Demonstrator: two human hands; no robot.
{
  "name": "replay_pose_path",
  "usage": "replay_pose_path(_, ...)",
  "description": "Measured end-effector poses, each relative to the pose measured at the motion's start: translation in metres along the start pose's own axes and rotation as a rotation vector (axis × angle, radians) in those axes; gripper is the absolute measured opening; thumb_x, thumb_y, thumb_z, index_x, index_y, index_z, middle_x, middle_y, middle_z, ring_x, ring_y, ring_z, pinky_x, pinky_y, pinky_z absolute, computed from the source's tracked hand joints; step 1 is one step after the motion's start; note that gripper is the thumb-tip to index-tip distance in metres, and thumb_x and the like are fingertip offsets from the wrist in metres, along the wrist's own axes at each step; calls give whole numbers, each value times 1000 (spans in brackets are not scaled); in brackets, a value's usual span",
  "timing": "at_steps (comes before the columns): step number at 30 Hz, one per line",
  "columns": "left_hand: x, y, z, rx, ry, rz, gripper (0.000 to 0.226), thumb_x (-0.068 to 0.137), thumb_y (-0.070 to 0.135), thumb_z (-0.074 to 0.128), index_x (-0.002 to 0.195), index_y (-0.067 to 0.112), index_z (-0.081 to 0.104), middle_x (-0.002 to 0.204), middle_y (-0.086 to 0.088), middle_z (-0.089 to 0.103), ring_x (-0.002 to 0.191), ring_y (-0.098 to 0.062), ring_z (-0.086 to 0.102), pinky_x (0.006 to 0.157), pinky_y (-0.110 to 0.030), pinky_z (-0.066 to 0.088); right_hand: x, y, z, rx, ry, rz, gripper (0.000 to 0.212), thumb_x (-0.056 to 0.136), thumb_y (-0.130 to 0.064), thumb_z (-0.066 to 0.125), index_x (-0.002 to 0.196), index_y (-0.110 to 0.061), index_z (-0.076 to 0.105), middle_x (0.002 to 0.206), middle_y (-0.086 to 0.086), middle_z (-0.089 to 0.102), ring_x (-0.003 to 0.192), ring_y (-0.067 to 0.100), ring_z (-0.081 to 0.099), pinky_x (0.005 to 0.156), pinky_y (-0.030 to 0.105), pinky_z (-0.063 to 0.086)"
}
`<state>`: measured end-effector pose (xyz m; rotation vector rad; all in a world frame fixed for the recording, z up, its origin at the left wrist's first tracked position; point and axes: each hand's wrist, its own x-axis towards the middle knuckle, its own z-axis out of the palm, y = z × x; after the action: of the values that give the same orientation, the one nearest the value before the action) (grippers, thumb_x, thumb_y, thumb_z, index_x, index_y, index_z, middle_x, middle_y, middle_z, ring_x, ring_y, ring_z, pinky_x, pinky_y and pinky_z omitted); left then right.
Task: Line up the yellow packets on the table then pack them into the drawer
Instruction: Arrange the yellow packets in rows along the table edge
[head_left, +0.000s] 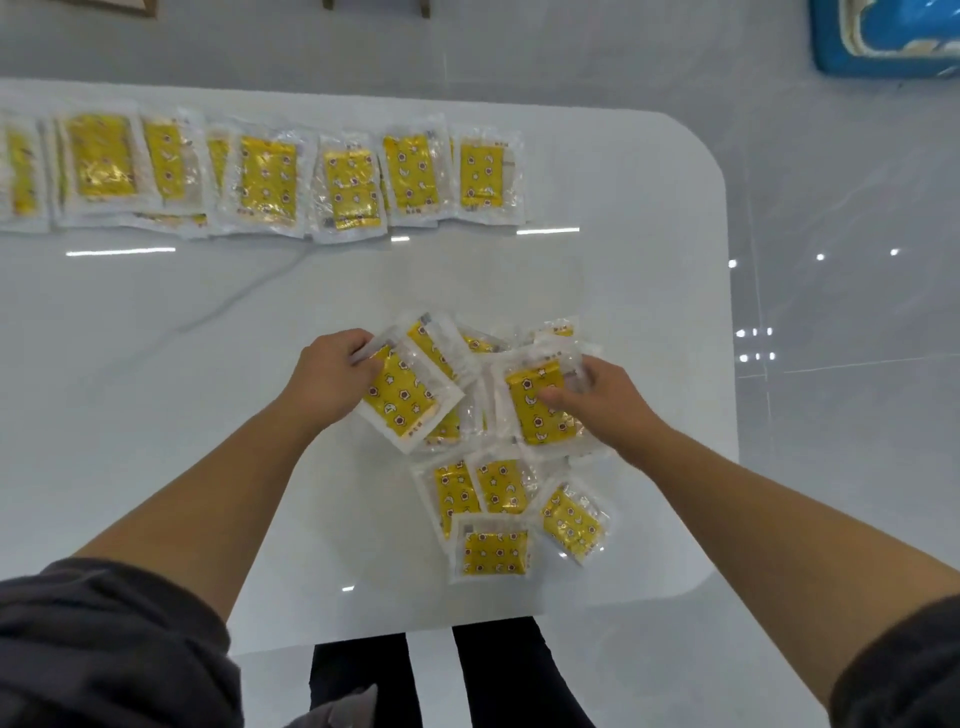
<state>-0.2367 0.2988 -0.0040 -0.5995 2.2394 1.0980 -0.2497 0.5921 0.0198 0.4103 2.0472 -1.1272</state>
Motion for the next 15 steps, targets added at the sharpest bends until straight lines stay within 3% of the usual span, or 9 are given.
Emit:
replay_pose_path(3,8,-3,-34,-43,-187,35,10,91,10,57,92,11,67,89,-9,66,78,-19,57,69,-30,44,8,-52,23,97,-104,-44,14,83,-22,74,91,-20,63,86,-5,70,77,7,67,67,21,51)
replay_pose_path(6,20,-6,-67,-70,-295,80,10,92,10,59,91,15,67,89,-5,67,78,-16,59,76,-30,46,22,-90,54,192,-215,-32,19,86,-18,70,104,-14,65,100,2,72,89,12,69,78,24,56)
replay_pose_path(8,31,-10,-86,-76,-294,91,12,92,9,59,86,17,66,85,-3,65,75,-13,57,73,-29,45,34,-105,72,214,-194,-15,29,87,-19,70,112,-7,63,107,9,70,93,17,67,81,27,55)
replay_pose_path(11,52,-14,-108,-22,-272,117,7,90,9,61,90,5,66,86,-14,64,75,-18,55,69,-29,42,52,-121,96,261,-104,-9,32,85,-19,72,111,-3,64,108,17,69,94,22,67,87,38,54)
replay_pose_path(15,91,-15,-142,125,-108,150,7,90,12,58,89,6,61,79,-6,57,66,-16,52,57,-25,36,84,-143,118,341,34,-6,24,83,-18,74,101,-4,64,81,2,69,69,8,65,68,24,56)
